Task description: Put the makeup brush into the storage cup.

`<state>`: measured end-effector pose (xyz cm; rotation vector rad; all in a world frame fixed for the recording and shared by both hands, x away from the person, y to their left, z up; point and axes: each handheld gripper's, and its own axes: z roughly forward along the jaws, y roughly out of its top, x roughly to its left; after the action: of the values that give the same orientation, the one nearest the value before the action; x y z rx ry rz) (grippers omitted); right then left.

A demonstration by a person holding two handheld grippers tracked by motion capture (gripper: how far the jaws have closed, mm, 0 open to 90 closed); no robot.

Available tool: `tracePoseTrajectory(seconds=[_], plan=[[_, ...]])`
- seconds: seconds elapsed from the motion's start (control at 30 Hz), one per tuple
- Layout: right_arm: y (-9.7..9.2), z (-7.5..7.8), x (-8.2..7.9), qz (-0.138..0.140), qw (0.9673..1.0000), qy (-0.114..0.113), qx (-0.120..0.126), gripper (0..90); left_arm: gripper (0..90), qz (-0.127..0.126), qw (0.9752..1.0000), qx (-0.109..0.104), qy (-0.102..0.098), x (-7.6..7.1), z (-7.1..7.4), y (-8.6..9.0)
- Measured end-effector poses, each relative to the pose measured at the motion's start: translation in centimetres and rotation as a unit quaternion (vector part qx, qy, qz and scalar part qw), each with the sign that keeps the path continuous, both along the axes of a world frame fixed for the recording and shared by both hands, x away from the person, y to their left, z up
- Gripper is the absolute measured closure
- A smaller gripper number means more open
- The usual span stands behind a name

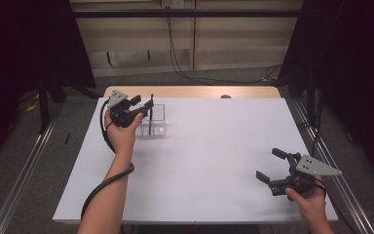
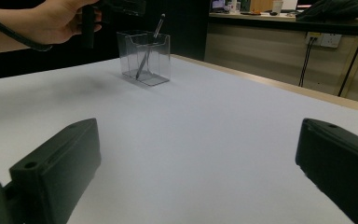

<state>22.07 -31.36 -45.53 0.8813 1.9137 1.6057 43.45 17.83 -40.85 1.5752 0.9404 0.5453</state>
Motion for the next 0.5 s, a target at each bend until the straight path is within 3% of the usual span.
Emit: tracePoseTrajectory(seconds=[0.17, 0.23, 0.37, 0.5], plan=[[0.0, 0.02, -0.02, 0.0, 1.0, 0.0, 0.0, 0.0, 28.0, -0.009, 0.9999, 0.005, -0.002, 0.13, -0.17, -0.24], [0.0, 0.02, -0.01, 0.0, 1.0, 0.0, 0.0, 0.0, 26.9, -0.009, 0.9999, 0.012, -0.006, 0.14, -0.22, -0.25], [-0.01, 0.03, 0.01, 0.0, 1.0, -0.002, -0.001, 0.0, 23.1, -0.014, 0.9999, 0.002, -0.01, 0.13, -0.27, -0.25], [0.06, 0.03, 0.06, 0.001, 1.0, -0.002, -0.002, 0.0, 16.6, -0.023, 0.9996, 0.01, -0.011, 0.19, -0.23, -0.23]])
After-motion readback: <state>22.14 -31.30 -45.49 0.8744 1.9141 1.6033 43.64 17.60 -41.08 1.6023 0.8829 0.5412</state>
